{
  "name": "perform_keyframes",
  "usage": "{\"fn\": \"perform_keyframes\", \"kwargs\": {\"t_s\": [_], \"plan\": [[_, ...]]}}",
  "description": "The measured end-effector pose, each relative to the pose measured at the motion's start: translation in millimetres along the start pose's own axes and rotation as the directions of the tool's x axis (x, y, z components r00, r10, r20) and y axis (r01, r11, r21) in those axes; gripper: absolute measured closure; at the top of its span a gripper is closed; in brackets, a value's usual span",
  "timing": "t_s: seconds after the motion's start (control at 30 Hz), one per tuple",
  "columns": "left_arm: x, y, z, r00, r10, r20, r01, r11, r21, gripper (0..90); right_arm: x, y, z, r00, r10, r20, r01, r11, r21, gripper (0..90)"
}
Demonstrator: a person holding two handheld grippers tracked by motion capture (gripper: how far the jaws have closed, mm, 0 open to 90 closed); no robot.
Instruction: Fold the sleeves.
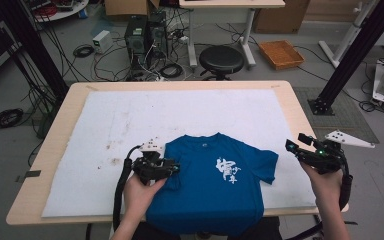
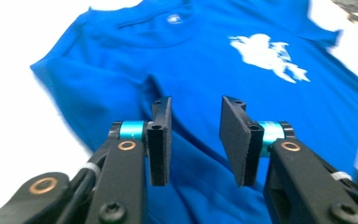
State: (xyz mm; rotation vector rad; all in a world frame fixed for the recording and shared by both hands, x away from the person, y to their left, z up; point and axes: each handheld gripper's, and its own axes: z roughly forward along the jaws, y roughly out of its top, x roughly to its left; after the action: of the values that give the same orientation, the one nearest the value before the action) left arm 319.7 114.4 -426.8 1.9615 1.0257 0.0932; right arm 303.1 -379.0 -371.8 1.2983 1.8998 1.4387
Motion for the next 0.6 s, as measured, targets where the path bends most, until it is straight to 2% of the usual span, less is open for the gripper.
{"fn": "perform_keyframes", "kwargs": {"t_s": [0.1,0.13,0.2,0.23,0.27,0.33,0.4,0.47,0.53,0.57,0.6], "plan": [[1.5,1.4,8.1,0.9991,-0.021,-0.037,0.022,0.9992,0.033,63.4,-0.7,0.1,-0.9,1.0,0.003,0.002,-0.003,1.0,-0.002,34.5],[2.0,1.6,10.0,0.9989,-0.027,-0.039,0.028,0.9988,0.039,63.7,-1.4,-0.1,-1.2,1.0,0.002,0.002,-0.002,1.0,-0.004,34.5],[1.4,1.8,12.7,0.9994,-0.025,-0.023,0.027,0.9983,0.051,71.7,-1.8,-0.4,-1.9,1.0,0.007,0.003,-0.007,1.0,-0.001,34.5],[-0.3,1.8,13.6,0.9998,-0.015,-0.01,0.016,0.9989,0.043,76.6,-2.3,-0.4,-1.9,1.0,0.003,0.006,-0.003,1.0,-0.004,34.5],[-2.2,2.0,13.8,0.9998,0.011,0.016,-0.012,0.9992,0.038,81.6,-2.3,-0.2,-2.2,1.0,0.005,0.005,-0.005,1.0,-0.004,34.5],[-8.0,2.1,14.7,0.9963,0.058,0.063,-0.061,0.9974,0.037,86.2,-2.1,0.2,-2.6,1.0,0.005,0.005,-0.005,1.0,-0.006,34.5],[-13.7,1.1,16.1,0.9877,0.105,0.115,-0.111,0.9928,0.045,86.2,-2.1,0.2,-2.7,1.0,0.005,0.006,-0.005,1.0,-0.007,34.5],[-18.8,-0.4,15.4,0.9804,0.157,0.119,-0.164,0.9854,0.047,85.1,-2.4,0.1,-2.6,1.0,0.005,0.005,-0.005,1.0,-0.006,34.5],[-19.9,-0.5,12.4,0.9773,0.162,0.136,-0.167,0.9856,0.025,79.3,-2.4,0.0,-2.7,1.0,0.006,0.004,-0.006,1.0,-0.006,34.5],[-19.9,-0.1,10.1,0.9762,0.163,0.143,-0.165,0.9863,0.002,75.2,-2.3,0.2,-3.0,1.0,0.005,0.005,-0.005,1.0,-0.006,34.5],[-19.2,0.2,7.8,0.9722,0.17,0.161,-0.167,0.9855,-0.03,72.3,-2.2,0.5,-3.3,1.0,0.003,0.004,-0.003,1.0,-0.008,34.5]]}}
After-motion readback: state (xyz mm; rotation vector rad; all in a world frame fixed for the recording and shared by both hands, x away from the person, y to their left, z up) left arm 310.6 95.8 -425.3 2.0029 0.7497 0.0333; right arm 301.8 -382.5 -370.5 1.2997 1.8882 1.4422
